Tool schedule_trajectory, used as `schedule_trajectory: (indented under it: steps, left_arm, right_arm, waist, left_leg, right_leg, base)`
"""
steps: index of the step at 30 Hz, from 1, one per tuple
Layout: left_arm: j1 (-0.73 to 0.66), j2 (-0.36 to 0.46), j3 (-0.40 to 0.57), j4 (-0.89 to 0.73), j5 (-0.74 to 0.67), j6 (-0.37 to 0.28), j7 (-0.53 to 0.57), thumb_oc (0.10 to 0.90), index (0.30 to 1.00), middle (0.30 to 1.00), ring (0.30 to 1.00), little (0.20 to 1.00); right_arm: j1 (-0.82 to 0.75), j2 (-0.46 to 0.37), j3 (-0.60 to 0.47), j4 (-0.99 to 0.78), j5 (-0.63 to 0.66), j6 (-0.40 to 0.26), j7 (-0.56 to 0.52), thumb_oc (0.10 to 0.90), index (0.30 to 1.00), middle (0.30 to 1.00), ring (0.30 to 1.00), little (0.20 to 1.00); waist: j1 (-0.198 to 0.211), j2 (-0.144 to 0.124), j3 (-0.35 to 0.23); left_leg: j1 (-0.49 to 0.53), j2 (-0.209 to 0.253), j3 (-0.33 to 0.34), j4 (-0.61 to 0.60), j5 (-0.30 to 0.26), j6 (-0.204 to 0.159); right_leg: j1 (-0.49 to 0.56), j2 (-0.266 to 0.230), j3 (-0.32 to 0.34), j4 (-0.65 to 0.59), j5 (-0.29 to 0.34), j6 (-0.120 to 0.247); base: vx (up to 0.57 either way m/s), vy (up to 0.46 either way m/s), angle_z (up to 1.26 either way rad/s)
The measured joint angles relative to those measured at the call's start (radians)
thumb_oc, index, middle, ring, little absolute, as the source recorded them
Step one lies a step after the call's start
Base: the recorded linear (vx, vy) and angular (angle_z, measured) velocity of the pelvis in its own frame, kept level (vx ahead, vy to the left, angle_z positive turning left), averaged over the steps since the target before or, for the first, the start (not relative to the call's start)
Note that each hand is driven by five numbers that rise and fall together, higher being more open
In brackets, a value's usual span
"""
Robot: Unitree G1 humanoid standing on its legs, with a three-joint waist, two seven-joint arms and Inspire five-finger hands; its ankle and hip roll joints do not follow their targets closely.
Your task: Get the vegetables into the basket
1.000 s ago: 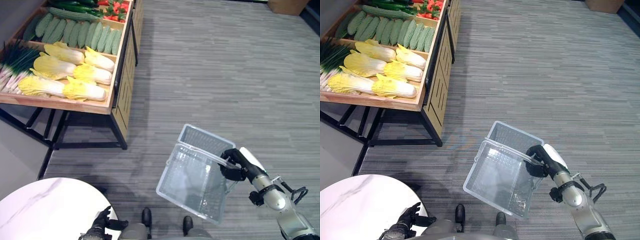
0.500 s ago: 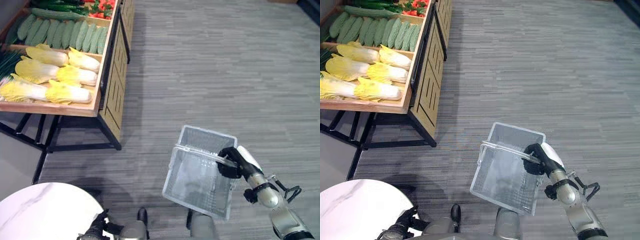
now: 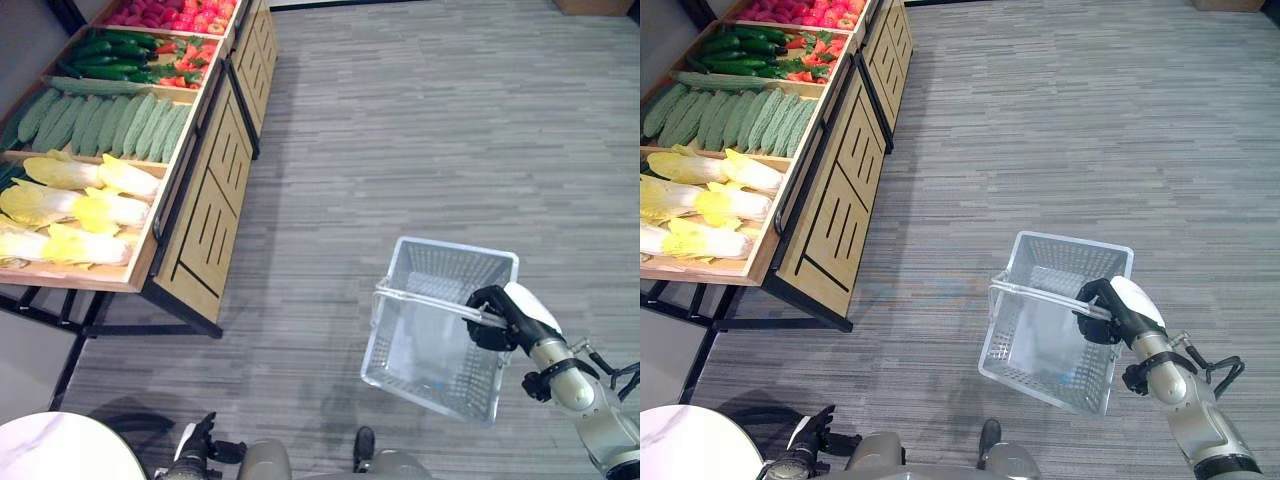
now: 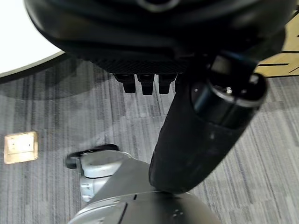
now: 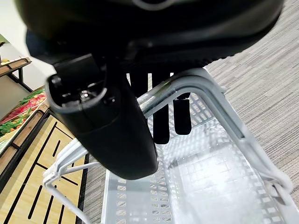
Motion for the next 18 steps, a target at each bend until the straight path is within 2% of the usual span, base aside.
schedule_trajectory:
  steps: [2, 4, 6, 7, 8, 9, 10, 12, 14, 16, 18]
  left_arm:
    - [-0.024, 0.012, -0.002, -0.001, 0.0, 0.001, 0.001, 0.9, 1.0, 1.0, 1.0, 1.0]
    - [-0.02, 0.007, -0.003, 0.009, 0.0, 0.002, 0.0, 0.9, 1.0, 1.0, 1.0, 1.0]
    - [-0.002, -0.004, -0.003, 0.01, 0.0, 0.003, 0.0, 0.9, 1.0, 1.0, 1.0, 1.0]
    - [0.008, -0.009, -0.003, 0.011, 0.001, 0.004, 0.0, 0.9, 1.0, 1.0, 1.0, 1.0]
    - [0.021, -0.015, -0.003, 0.019, 0.001, 0.004, 0.0, 0.9, 1.0, 1.0, 1.0, 1.0]
    - [0.028, -0.011, -0.003, 0.025, 0.002, 0.008, 0.0, 0.9, 1.0, 1.0, 1.0, 1.0]
    - [0.027, -0.012, -0.028, 0.024, 0.017, 0.01, -0.001, 0.9, 1.0, 1.0, 1.0, 1.0]
    - [0.019, -0.008, -0.041, 0.02, 0.021, 0.011, -0.001, 0.9, 1.0, 1.0, 1.0, 1.0]
    - [0.012, 0.014, -0.049, 0.003, 0.022, 0.01, -0.001, 0.9, 1.0, 1.0, 1.0, 1.0]
    - [-0.007, 0.033, -0.068, -0.004, 0.022, 0.009, -0.001, 0.9, 1.0, 1.0, 1.0, 1.0]
    - [-0.013, 0.039, -0.07, -0.029, 0.022, 0.003, 0.0, 0.9, 1.0, 1.0, 1.0, 1.0]
  right_arm:
    - [-0.002, 0.034, -0.003, 0.0, -0.001, 0.001, -0.007, 0.4, 0.3, 0.3, 0.3, 0.3]
    - [0.002, 0.06, 0.011, 0.002, -0.001, -0.001, -0.008, 0.4, 0.3, 0.3, 0.3, 0.3]
    - [0.005, 0.065, 0.019, 0.002, -0.001, -0.002, -0.002, 0.4, 0.3, 0.3, 0.3, 0.3]
    - [0.008, 0.065, 0.019, 0.002, -0.001, -0.002, -0.002, 0.4, 0.3, 0.3, 0.3, 0.3]
    - [0.016, 0.065, 0.019, 0.001, -0.002, -0.002, -0.001, 0.4, 0.3, 0.3, 0.3, 0.3]
    - [0.026, 0.086, 0.016, 0.004, -0.002, 0.0, -0.003, 0.4, 0.3, 0.3, 0.3, 0.3]
    - [0.047, 0.107, 0.015, -0.001, -0.015, -0.006, -0.001, 0.4, 0.3, 0.3, 0.3, 0.3]
    - [0.048, 0.127, 0.016, 0.0, -0.027, -0.005, 0.001, 0.4, 0.3, 0.3, 0.3, 0.3]
    - [0.041, 0.146, 0.04, -0.005, -0.033, -0.006, 0.002, 0.4, 0.3, 0.3, 0.3, 0.3]
    - [0.037, 0.148, 0.049, -0.006, -0.038, -0.006, 0.004, 0.4, 0.3, 0.3, 0.3, 0.3]
    - [0.02, 0.148, 0.052, -0.004, -0.039, -0.007, 0.006, 0.4, 0.3, 0.3, 0.3, 0.3]
  waist:
    - [0.007, -0.005, 0.004]
    - [0.026, -0.008, 0.005]
    - [0.039, 0.008, -0.001]
    - [0.04, 0.014, -0.001]
    - [0.041, 0.024, -0.004]
    - [0.041, 0.007, -0.003]
    - [0.032, -0.01, -0.011]
    - [0.031, -0.008, -0.013]
    - [0.052, -0.013, -0.015]
    - [0.06, -0.022, -0.015]
    - [0.074, -0.032, -0.012]
  left_leg:
    - [-0.046, -0.004, 0.012, -0.11, 0.031, 0.033]
    - [-0.052, -0.008, 0.013, -0.225, 0.076, 0.037]
    - [-0.036, -0.006, 0.019, -0.274, 0.136, 0.064]
    - [-0.014, -0.003, 0.041, -0.286, 0.141, 0.076]
    - [0.025, 0.0, 0.073, -0.31, 0.136, 0.078]
    - [0.056, -0.023, 0.076, -0.343, 0.128, 0.084]
    - [0.091, -0.094, 0.105, -0.366, 0.102, 0.132]
    - [0.106, -0.112, 0.122, -0.366, 0.096, 0.153]
    - [0.112, -0.128, 0.14, -0.365, 0.088, 0.17]
    - [0.113, -0.136, 0.141, -0.365, 0.087, 0.173]
    - [0.125, -0.143, 0.148, -0.365, 0.083, 0.178]
  right_leg:
    - [-0.01, 0.013, -0.005, -0.023, 0.003, 0.007]
    - [0.007, 0.02, 0.022, -0.033, -0.007, 0.03]
    - [0.024, 0.022, 0.041, -0.039, -0.006, 0.05]
    - [0.041, 0.022, 0.054, -0.041, -0.013, 0.066]
    - [0.063, 0.023, 0.067, -0.041, -0.023, 0.084]
    - [0.076, 0.0, 0.071, -0.036, -0.032, 0.098]
    - [0.05, -0.075, 0.1, 0.046, -0.061, 0.136]
    - [0.033, -0.097, 0.116, 0.091, -0.063, 0.143]
    - [-0.001, -0.12, 0.15, 0.148, -0.066, 0.163]
    - [-0.001, -0.132, 0.158, 0.149, -0.063, 0.171]
    - [0.014, -0.133, 0.166, 0.133, -0.053, 0.194]
  base:
    - [0.25, 0.105, 0.08]
    - [0.18, 0.107, -0.23]
    - [0.16, 0.132, -0.41]
    - [0.19, 0.168, -0.39]
    - [0.18, 0.173, -0.26]
    - [0.25, 0.359, -0.26]
    - [0.19, 0.299, -0.13]
    - [0.11, 0.194, -0.21]
    - [0.09, 0.171, -0.26]
    - [0.06, 0.109, -0.03]
    - [0.08, 0.149, -0.07]
